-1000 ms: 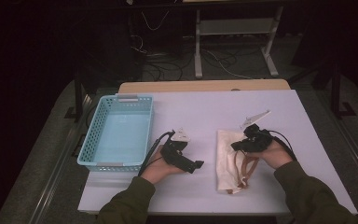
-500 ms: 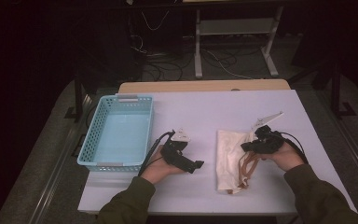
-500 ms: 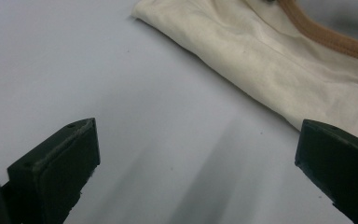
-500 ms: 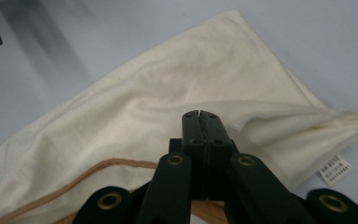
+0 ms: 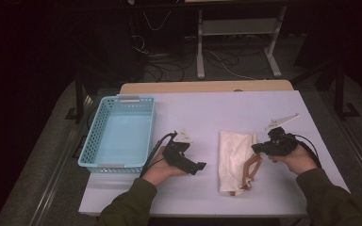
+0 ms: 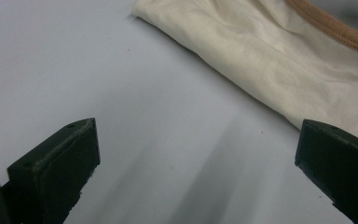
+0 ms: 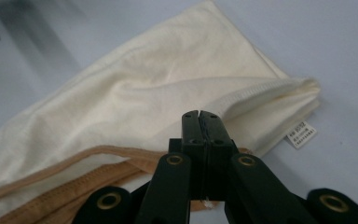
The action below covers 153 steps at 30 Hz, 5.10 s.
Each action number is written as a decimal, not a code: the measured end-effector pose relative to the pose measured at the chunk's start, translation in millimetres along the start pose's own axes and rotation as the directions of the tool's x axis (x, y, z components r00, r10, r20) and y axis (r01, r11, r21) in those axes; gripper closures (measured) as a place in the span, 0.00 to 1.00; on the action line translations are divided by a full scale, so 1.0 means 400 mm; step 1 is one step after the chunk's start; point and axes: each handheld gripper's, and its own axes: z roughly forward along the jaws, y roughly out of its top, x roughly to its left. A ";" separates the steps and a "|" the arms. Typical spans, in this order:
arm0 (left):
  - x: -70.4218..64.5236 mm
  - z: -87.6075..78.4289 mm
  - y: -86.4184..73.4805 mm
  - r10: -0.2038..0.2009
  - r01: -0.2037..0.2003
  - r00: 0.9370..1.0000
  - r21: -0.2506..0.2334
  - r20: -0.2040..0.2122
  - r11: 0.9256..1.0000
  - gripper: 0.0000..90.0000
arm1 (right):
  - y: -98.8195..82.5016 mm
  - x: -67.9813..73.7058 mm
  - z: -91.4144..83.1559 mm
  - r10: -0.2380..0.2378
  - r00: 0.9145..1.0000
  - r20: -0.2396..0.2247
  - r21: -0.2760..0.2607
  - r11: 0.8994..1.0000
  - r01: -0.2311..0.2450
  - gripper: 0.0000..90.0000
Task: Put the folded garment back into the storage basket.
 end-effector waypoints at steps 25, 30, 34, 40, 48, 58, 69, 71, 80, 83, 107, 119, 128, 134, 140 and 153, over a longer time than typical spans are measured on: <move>0.001 0.000 -0.001 -0.001 0.001 1.000 0.006 -0.003 1.000 0.00 | -0.045 0.024 0.042 -0.044 0.999 0.028 0.106 0.994 0.041 0.98; 0.002 -0.001 -0.001 0.009 -0.009 1.000 0.020 -0.002 1.000 0.00 | -0.075 0.015 0.032 -0.019 0.999 0.031 0.100 0.995 0.016 0.98; 0.001 -0.002 -0.001 0.014 -0.014 1.000 0.022 -0.005 1.000 0.00 | -0.076 0.019 0.024 -0.022 0.999 0.038 0.094 0.995 0.019 0.96; 0.001 -0.002 -0.001 0.015 -0.015 1.000 0.020 -0.006 1.000 0.00 | -0.071 0.044 -0.013 -0.019 1.000 -0.022 0.027 0.999 0.020 0.98; -0.003 0.000 -0.001 0.012 -0.012 1.000 0.022 -0.008 1.000 0.00 | -0.065 0.117 -0.039 -0.069 0.989 -0.130 -0.019 0.998 0.067 0.99; -0.001 0.001 -0.001 0.031 -0.031 1.000 0.027 -0.002 0.999 0.00 | -0.092 0.169 -0.019 -0.117 0.976 -0.185 0.017 0.992 0.122 0.99; -0.005 0.005 -0.002 0.015 -0.015 1.000 0.013 -0.002 1.000 0.00 | -0.143 0.169 0.019 -0.158 0.976 -0.150 0.116 0.978 0.176 0.99; -0.005 0.005 -0.002 0.016 -0.016 1.000 0.012 -0.002 1.000 0.00 | -0.142 0.168 0.019 -0.157 0.976 -0.150 0.117 0.978 0.175 0.99; -0.004 0.009 -0.001 0.023 -0.024 1.000 0.017 0.009 1.000 0.00 | -0.138 0.152 0.002 -0.137 0.978 -0.157 0.061 0.987 0.148 0.92; -0.003 0.011 0.002 0.022 -0.023 1.000 0.016 0.007 1.000 0.00 | -0.139 0.141 -0.003 -0.124 0.982 -0.145 0.040 0.991 0.131 0.79; 0.006 0.066 0.079 0.012 -0.012 1.000 -0.007 0.025 1.000 0.00 | -0.148 0.118 -0.007 -0.102 0.989 -0.110 -0.101 0.991 0.091 0.00; 0.021 0.124 0.158 0.028 -0.027 1.000 -0.038 0.010 0.999 0.01 | -0.150 0.109 -0.012 -0.106 0.989 -0.101 -0.130 0.987 0.093 0.00; 0.056 0.167 0.205 0.039 -0.039 0.999 -0.021 -0.017 0.999 0.10 | -0.151 0.102 -0.017 -0.099 0.990 -0.101 -0.139 0.987 0.084 0.00; 0.076 0.195 0.220 0.000 -0.001 0.999 -0.030 -0.033 1.000 0.19 | -0.150 0.103 -0.017 -0.100 0.989 -0.107 -0.142 0.986 0.085 0.00; 0.092 0.219 0.230 -0.001 0.001 0.999 -0.014 -0.045 1.000 0.32 | -0.150 0.105 -0.016 -0.100 0.988 -0.114 -0.138 0.987 0.084 0.00; 0.106 0.247 0.216 -0.036 0.039 0.998 0.041 -0.053 0.998 0.54 | -0.149 0.108 -0.013 -0.108 0.987 -0.115 -0.132 0.987 0.093 0.00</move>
